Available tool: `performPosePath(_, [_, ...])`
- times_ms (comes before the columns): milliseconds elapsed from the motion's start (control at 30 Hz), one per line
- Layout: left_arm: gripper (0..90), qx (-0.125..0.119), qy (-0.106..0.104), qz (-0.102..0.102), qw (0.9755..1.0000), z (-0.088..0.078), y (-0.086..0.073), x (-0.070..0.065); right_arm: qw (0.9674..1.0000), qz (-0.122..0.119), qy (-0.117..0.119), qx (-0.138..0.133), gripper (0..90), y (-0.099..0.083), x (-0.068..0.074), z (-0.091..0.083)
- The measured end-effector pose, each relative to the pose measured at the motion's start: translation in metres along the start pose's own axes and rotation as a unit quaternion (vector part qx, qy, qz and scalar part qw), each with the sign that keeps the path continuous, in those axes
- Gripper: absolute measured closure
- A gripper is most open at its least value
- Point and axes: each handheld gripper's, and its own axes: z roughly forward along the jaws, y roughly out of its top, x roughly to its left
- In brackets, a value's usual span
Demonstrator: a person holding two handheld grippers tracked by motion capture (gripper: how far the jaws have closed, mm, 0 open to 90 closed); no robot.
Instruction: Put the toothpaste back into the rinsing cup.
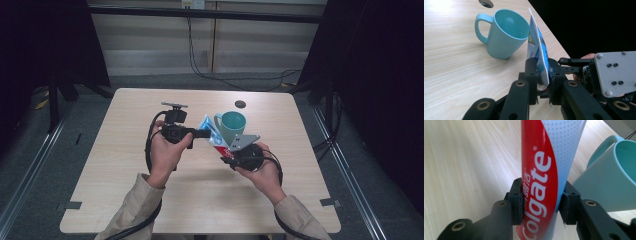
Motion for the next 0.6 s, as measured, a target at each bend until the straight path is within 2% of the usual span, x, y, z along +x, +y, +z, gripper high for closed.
performPosePath(67, [82.4, 0.007, 0.003, 0.011, 0.9999, 0.000, 0.002, -0.004, 0.9999, 0.009, 0.007, -0.006, 57.9, -0.001, 0.000, 0.002])
performPosePath(133, [83.1, 0.008, 0.002, 0.014, 0.9999, 0.000, 0.003, -0.006, 0.9998, 0.015, 0.009, -0.010, 56.3, -0.001, 0.000, 0.003])
performPosePath(167, [83.3, 0.014, 0.006, 0.024, 0.9996, 0.000, 0.005, -0.010, 0.9994, 0.022, 0.017, -0.020, 52.4, -0.001, -0.001, 0.003])
performPosePath(200, [83.5, 0.014, 0.006, 0.024, 0.9996, 0.000, 0.005, -0.010, 0.9994, 0.022, 0.017, -0.020, 52.4, -0.001, -0.001, 0.003])
performPosePath(233, [83.7, 0.017, 0.005, 0.032, 0.9993, 0.000, 0.006, -0.012, 0.9990, 0.030, 0.020, -0.025, 46.5, 0.000, -0.002, 0.003])
performPosePath(333, [83.9, 0.017, 0.008, 0.040, 0.9990, -0.001, 0.007, -0.015, 0.9990, 0.030, 0.008, -0.034, 37.5, 0.002, -0.002, 0.000])
performPosePath(400, [84.0, 0.018, 0.010, 0.042, 0.9989, -0.001, 0.008, -0.016, 0.9979, 0.042, 0.003, -0.050, 32.1, 0.002, -0.004, -0.004])
performPosePath(433, [83.9, 0.020, 0.020, 0.049, 0.9984, -0.001, 0.010, -0.018, 0.9973, 0.046, 0.003, -0.058, 31.0, 0.003, -0.005, -0.006])
performPosePath(600, [83.9, 0.020, 0.042, 0.054, 0.9974, 0.000, 0.012, -0.021, 0.9957, 0.054, -0.004, -0.076, 26.7, 0.008, -0.007, -0.013])
